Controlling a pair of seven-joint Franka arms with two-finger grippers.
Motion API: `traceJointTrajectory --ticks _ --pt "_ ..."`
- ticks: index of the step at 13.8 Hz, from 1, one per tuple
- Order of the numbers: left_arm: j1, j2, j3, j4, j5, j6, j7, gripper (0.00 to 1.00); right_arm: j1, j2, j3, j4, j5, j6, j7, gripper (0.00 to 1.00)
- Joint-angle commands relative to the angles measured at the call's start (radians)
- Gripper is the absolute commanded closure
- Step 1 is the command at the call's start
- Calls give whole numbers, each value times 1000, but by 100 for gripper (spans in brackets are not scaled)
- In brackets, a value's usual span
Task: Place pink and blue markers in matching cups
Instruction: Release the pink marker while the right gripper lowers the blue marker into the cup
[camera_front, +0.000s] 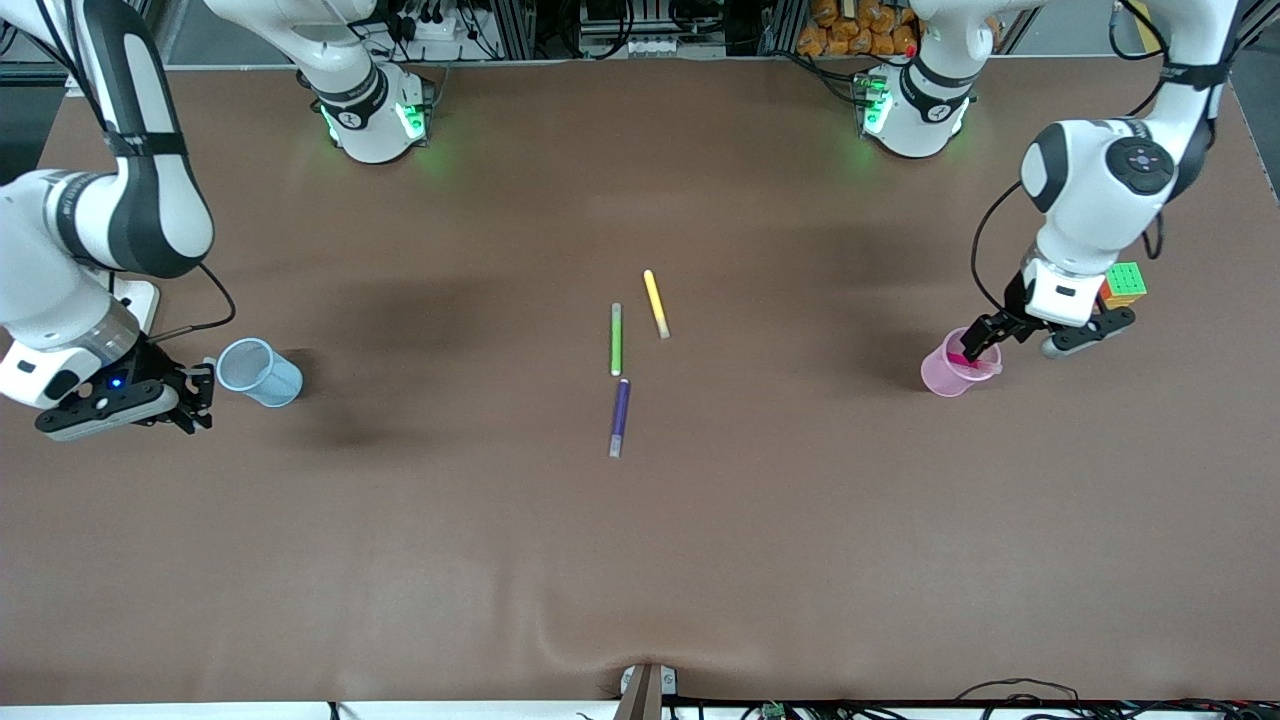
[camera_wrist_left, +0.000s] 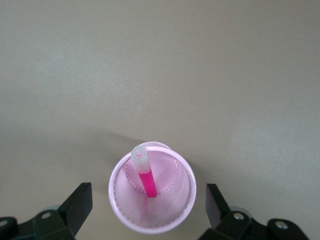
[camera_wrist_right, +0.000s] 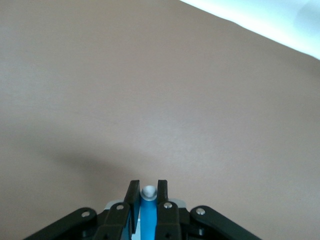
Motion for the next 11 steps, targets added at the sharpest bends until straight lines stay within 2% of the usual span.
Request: traceJointTrajectory --ticks 1,6,8,11 --pt "9 -35 -4 109 9 -189 16 0 -25 -38 24 -119 3 136 -36 100" --pt "10 -44 -9 276 6 -430 32 0 -25 -24 26 -161 3 241 -38 100" --pt "6 -42 -9 328 -1 -490 32 0 -24 -23 26 -213 3 328 -36 100" --pt "1 -38 -10 387 -6 -548 58 0 -25 -26 26 -243 3 339 -35 100"
